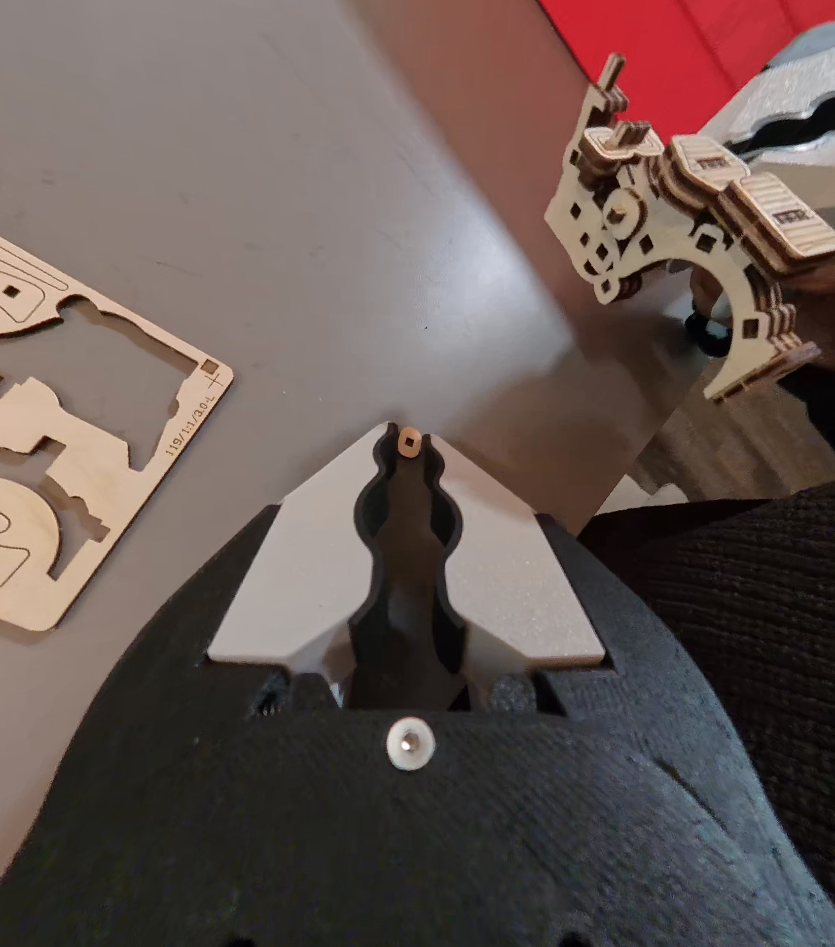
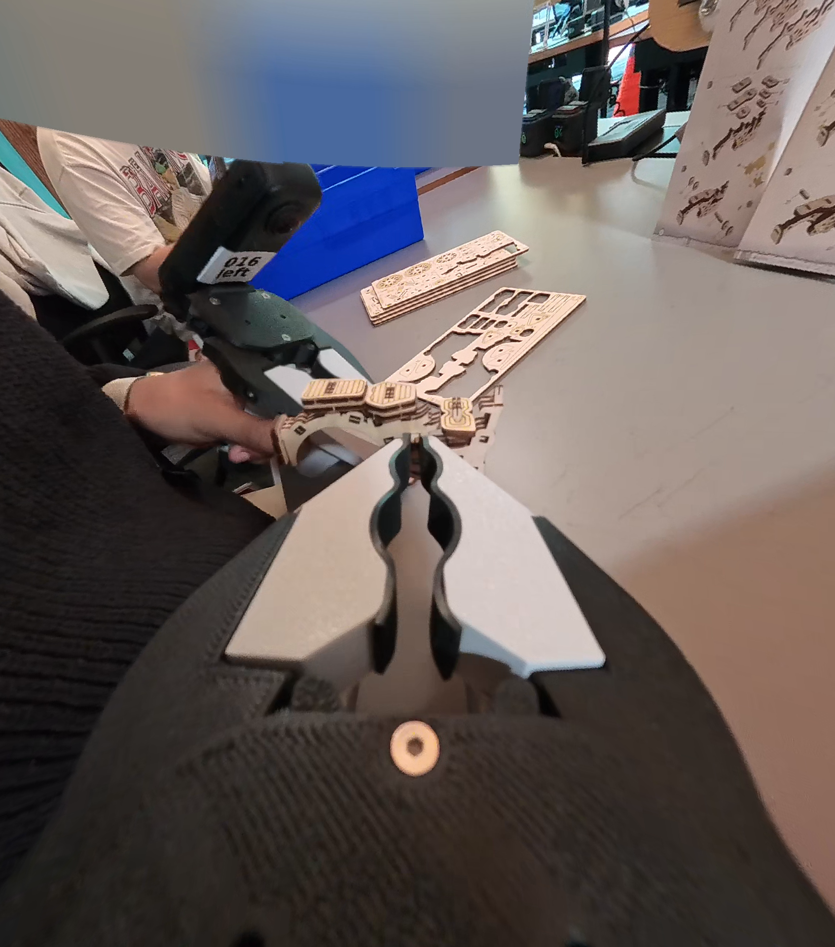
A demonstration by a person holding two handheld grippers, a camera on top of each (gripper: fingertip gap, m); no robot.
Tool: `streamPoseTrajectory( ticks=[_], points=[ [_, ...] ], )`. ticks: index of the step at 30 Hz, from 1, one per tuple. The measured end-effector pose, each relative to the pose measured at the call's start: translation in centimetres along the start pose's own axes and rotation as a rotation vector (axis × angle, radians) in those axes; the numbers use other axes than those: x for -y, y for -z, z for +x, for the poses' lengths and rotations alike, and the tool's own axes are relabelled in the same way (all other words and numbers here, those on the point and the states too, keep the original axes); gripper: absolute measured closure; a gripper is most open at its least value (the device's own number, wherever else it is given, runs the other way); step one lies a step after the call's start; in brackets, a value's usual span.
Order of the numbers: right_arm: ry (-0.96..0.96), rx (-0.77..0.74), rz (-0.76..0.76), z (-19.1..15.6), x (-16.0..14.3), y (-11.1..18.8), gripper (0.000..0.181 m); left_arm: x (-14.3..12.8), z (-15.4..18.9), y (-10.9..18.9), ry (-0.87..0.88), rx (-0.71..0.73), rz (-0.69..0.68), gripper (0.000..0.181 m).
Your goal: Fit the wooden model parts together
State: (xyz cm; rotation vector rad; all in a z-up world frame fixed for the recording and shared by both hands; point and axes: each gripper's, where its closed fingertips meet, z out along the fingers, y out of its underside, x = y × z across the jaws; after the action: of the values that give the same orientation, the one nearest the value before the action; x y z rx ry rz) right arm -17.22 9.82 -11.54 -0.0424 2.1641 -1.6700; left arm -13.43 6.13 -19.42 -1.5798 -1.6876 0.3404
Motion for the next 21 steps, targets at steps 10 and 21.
streamPoseTrajectory(
  ticks=[10,21],
  points=[
    [0.046,0.012,-0.025,-0.5,-0.3,-0.6,0.179,1.5,0.9,0.8,-0.106,-0.01,0.121,0.172],
    [0.056,0.001,-0.048,-0.5,-0.5,-1.3,0.18,0.9,0.3,0.3,-0.08,-0.024,0.102,0.171]
  ],
)
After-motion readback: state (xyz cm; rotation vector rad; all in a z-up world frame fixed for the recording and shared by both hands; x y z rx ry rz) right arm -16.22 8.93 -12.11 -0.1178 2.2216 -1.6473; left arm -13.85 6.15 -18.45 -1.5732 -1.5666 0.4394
